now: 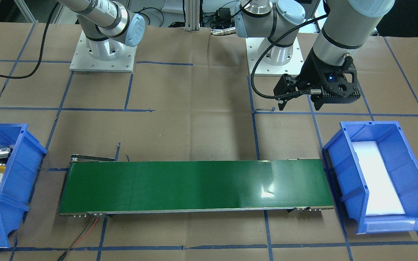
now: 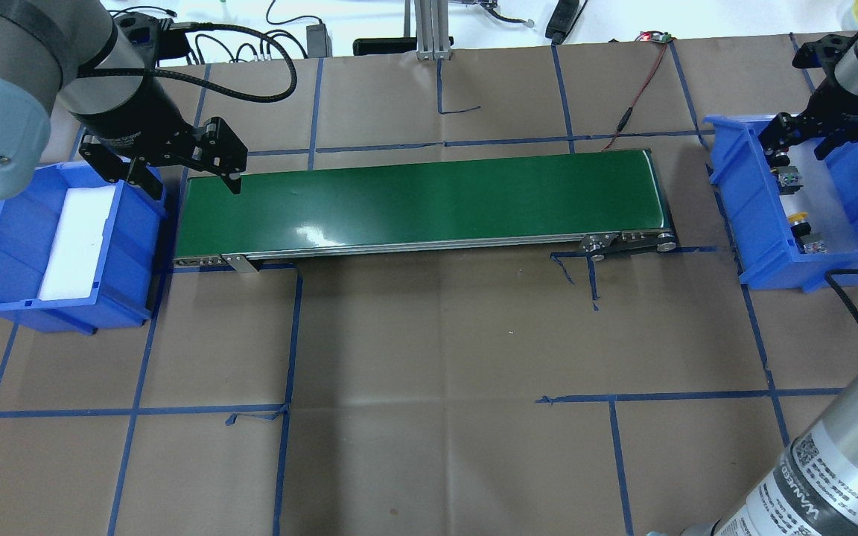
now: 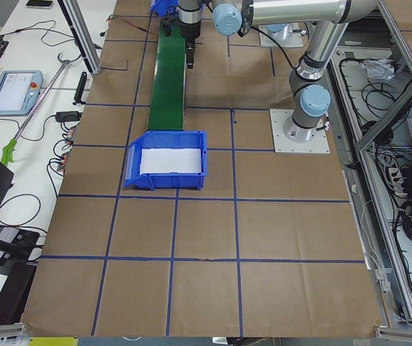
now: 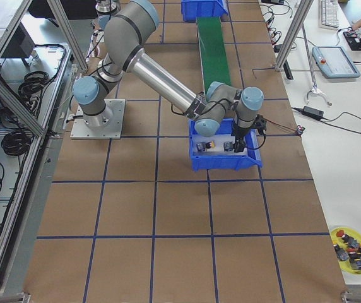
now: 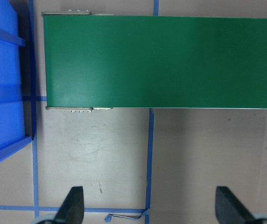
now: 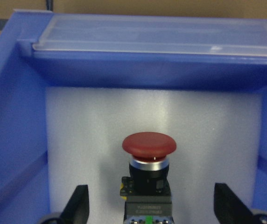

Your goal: Transport two buttons from left to right

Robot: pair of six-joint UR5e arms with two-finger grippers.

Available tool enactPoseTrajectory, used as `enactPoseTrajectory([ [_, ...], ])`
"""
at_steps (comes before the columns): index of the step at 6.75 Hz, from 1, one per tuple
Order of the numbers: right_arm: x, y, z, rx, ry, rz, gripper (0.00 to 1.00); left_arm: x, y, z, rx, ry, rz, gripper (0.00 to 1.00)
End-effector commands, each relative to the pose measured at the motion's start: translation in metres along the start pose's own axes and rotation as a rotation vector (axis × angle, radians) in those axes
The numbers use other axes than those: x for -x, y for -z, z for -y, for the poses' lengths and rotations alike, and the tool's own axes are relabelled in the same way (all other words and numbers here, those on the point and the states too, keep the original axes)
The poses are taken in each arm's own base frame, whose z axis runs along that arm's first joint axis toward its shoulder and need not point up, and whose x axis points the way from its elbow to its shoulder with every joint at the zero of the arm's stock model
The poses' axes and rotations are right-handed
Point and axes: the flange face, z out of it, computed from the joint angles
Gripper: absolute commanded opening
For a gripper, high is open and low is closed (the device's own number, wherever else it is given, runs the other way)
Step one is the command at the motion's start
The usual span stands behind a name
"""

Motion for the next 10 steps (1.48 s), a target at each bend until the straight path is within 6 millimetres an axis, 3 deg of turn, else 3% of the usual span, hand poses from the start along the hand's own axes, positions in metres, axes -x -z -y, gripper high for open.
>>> enactPoseTrajectory([
  [1, 0.007, 0.077, -0.007, -0.097, -0.018, -0.052, 1.0, 0.0, -0.001, 0.0, 0.001, 0.0, 0.0, 1.0],
  [2, 0.039, 0.13, -0.015, -0.149, -0.012, -0.076, 1.0, 0.0, -0.001, 0.0, 0.003, 0.0, 0.0, 1.0],
  [3, 0.087, 0.168, -0.027, -0.149, 0.026, -0.065, 1.0, 0.0, 0.0, -0.001, 0.001, 0.0, -0.001, 1.0],
  [4, 0.148, 0.181, -0.038, -0.103, 0.041, -0.008, 1.0, 0.0, -0.001, 0.0, 0.003, 0.0, 0.0, 1.0],
  [5, 0.226, 0.167, -0.051, 0.016, 0.085, 0.109, 1.0, 0.0, -0.001, 0.0, 0.001, 0.0, 0.0, 1.0],
  [6, 0.274, 0.177, -0.056, 0.038, 0.041, 0.122, 1.0, 0.0, -0.001, 0.0, 0.001, 0.0, 0.0, 1.0],
  [7, 0.299, 0.191, -0.069, 0.032, -0.103, 0.116, 1.0, 0.0, -0.001, 0.0, 0.001, 0.0, 0.0, 1.0],
  [9, 0.351, 0.223, -0.102, 0.004, -0.053, 0.103, 1.0, 0.0, -0.001, 0.0, 0.001, -0.002, 0.0, 1.0],
  [10, 0.36, 0.231, -0.128, -0.001, -0.055, 0.102, 1.0, 0.0, -0.001, 0.0, 0.001, -0.002, 0.0, 1.0],
])
